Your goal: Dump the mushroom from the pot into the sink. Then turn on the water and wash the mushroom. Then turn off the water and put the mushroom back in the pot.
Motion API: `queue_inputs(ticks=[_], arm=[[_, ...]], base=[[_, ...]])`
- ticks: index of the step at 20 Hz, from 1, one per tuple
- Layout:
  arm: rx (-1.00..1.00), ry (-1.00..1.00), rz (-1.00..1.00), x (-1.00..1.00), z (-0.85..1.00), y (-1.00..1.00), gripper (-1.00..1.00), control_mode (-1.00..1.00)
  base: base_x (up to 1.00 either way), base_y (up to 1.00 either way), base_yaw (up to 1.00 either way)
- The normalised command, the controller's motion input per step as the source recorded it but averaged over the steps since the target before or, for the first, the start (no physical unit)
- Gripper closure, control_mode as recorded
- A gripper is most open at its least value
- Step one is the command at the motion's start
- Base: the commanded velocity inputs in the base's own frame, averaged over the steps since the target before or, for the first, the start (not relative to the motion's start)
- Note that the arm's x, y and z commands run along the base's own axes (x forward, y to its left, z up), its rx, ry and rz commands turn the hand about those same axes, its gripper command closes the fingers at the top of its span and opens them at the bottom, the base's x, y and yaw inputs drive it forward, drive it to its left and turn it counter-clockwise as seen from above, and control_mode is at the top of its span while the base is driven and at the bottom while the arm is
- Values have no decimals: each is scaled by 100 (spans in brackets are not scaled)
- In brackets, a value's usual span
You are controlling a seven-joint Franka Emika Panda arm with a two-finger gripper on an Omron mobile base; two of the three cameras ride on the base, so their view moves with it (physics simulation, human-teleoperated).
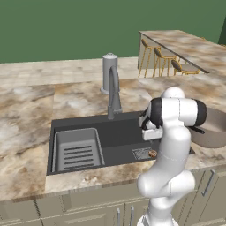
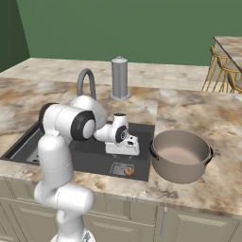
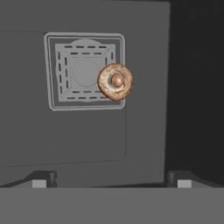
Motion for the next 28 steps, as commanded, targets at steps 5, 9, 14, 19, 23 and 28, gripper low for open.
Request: queue_inputs(ticks=[5, 9, 14, 19, 23, 28], arm=[[4, -2, 1, 0, -21, -16, -100, -100], [7, -3, 0, 0, -4, -4, -100, -100], [2, -2, 0, 0, -1, 0, -100, -100], [0, 0, 0, 0, -12, 0, -100, -100], [0, 0, 0, 0, -24, 0, -100, -100], [0, 0, 0, 0, -22, 0, -100, -100]], base=[[0, 0, 0], [0, 0, 0], [0, 0, 0], [0, 0, 0], [0, 0, 0], [0, 0, 0]])
